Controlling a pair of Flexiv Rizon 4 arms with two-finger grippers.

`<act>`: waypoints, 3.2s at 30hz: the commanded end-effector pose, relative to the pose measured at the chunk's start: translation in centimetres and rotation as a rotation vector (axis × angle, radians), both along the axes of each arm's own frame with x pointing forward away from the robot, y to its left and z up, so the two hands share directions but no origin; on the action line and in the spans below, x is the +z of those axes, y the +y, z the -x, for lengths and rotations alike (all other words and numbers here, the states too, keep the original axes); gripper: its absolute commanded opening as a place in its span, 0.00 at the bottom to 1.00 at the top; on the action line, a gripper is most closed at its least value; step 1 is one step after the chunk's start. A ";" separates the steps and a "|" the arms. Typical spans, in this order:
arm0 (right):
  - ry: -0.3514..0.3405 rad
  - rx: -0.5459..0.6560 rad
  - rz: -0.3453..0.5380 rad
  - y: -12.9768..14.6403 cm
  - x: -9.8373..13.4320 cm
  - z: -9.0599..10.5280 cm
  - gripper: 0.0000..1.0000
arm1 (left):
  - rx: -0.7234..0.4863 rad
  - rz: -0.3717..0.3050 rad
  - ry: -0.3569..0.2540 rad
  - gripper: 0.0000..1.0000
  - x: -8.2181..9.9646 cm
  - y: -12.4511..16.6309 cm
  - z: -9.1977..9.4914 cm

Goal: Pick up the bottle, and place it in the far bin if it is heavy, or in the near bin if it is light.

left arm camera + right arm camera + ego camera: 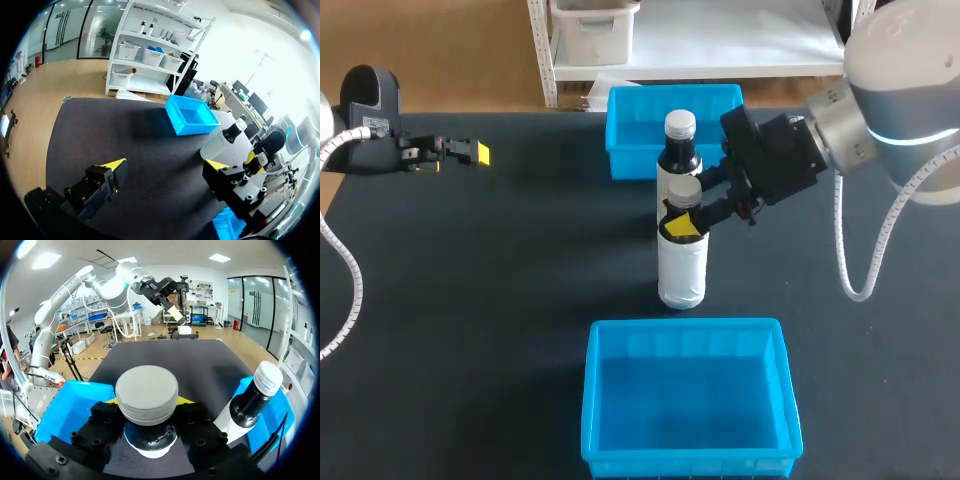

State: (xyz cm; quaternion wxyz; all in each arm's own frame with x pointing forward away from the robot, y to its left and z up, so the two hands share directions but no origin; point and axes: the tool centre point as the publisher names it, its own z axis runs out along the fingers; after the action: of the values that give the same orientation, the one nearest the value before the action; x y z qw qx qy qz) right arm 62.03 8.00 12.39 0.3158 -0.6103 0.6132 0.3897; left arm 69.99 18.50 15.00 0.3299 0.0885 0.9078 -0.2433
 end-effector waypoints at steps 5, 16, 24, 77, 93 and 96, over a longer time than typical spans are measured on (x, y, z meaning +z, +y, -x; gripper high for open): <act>-0.021 0.000 0.004 -0.5 1.8 -0.2 0.00 | 0.000 0.000 0.000 1.00 0.0 0.0 0.0; -0.032 0.003 0.013 -1.1 3.5 -0.5 0.00 | 0.000 0.000 0.000 1.00 0.0 0.0 0.0; -0.026 -0.009 0.035 -2.8 4.5 -0.4 0.00 | 0.000 0.000 0.000 1.00 0.0 0.0 0.0; -0.015 -0.048 0.027 -8.1 5.1 -1.2 0.00 | 0.000 0.000 0.000 1.00 0.0 0.0 0.0; -0.023 -0.095 0.052 -10.5 5.5 -2.2 0.00 | 0.000 0.000 0.000 1.00 0.0 0.0 0.0; -0.026 -0.114 0.066 -11.6 5.6 -2.8 0.00 | 0.000 0.000 0.000 1.00 0.0 0.0 0.0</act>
State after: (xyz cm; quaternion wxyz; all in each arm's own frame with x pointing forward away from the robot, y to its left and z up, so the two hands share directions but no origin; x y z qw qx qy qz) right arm 65.06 -2.88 17.41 0.3254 -0.5904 0.6522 0.3466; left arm 70.00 18.50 15.00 0.3299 0.0885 0.9078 -0.2433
